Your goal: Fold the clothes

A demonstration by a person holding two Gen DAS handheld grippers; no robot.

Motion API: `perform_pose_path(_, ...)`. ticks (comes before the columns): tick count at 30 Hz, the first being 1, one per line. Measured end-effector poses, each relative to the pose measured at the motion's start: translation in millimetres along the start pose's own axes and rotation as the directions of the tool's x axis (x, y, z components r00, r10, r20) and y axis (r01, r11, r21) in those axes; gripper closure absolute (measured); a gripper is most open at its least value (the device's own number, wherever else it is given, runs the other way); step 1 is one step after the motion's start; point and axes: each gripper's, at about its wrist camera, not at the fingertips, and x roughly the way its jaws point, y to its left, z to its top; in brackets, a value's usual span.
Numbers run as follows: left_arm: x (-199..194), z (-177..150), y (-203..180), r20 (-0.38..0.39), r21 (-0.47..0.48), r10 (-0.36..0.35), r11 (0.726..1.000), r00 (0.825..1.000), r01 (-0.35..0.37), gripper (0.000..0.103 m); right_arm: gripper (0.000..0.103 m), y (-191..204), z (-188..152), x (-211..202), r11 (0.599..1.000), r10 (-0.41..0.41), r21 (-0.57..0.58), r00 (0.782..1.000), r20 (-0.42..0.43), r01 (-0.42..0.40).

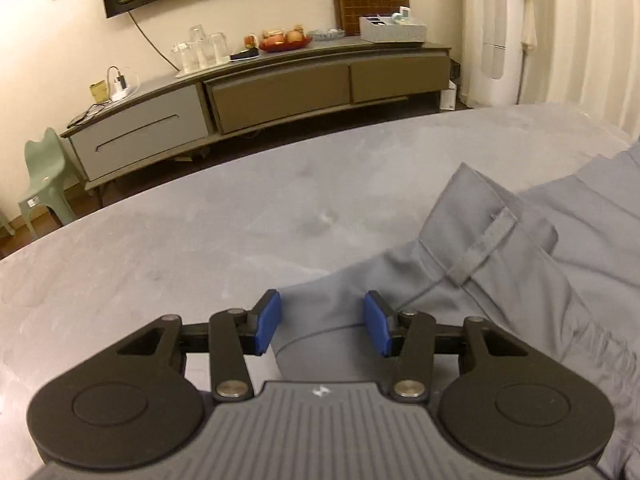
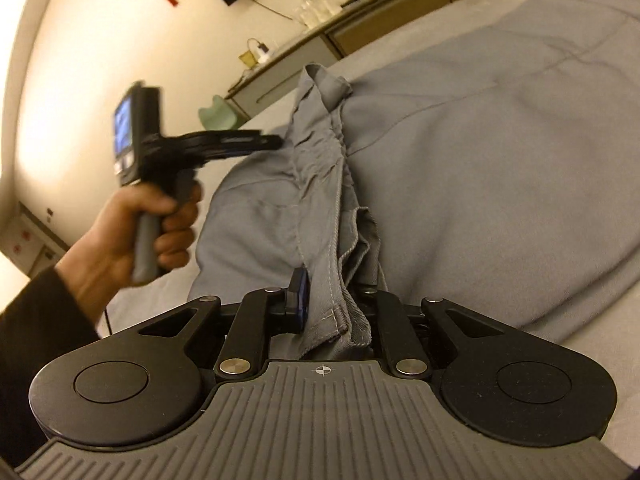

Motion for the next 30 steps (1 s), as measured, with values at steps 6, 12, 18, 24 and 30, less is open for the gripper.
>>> perform_pose_path(6,-84,-8,-10,0.167,-0.073,-0.093,0.992,0.982,0.106,0.065,0.039,14,15,-19,0.998,-0.037,-0.048,0.998,0.054,0.040)
perform_pose_path(12,-106,-56,-41,0.110,-0.041,-0.214,0.975,0.971,0.219,0.063,0.097,54,7,-37,0.927,-0.019,-0.366,0.986,0.164,0.079)
perform_pose_path(18,-89,-69,-50,0.030,-0.058,-0.115,0.991,0.993,0.117,0.067,0.103,42,-15,-2,0.895,-0.173,-0.408,0.983,0.060,0.182)
perform_pose_path(24,-157,-91,-47,0.111,-0.091,-0.174,0.979,0.978,0.185,0.065,0.088,38,-11,-29,0.903,-0.130,-0.404,0.989,0.065,0.145)
perform_pose_path(30,-166,-118,-48,0.108,-0.156,-0.140,0.975,0.984,0.156,0.058,0.092,45,-22,-25,0.876,-0.168,-0.450,0.985,0.046,0.170)
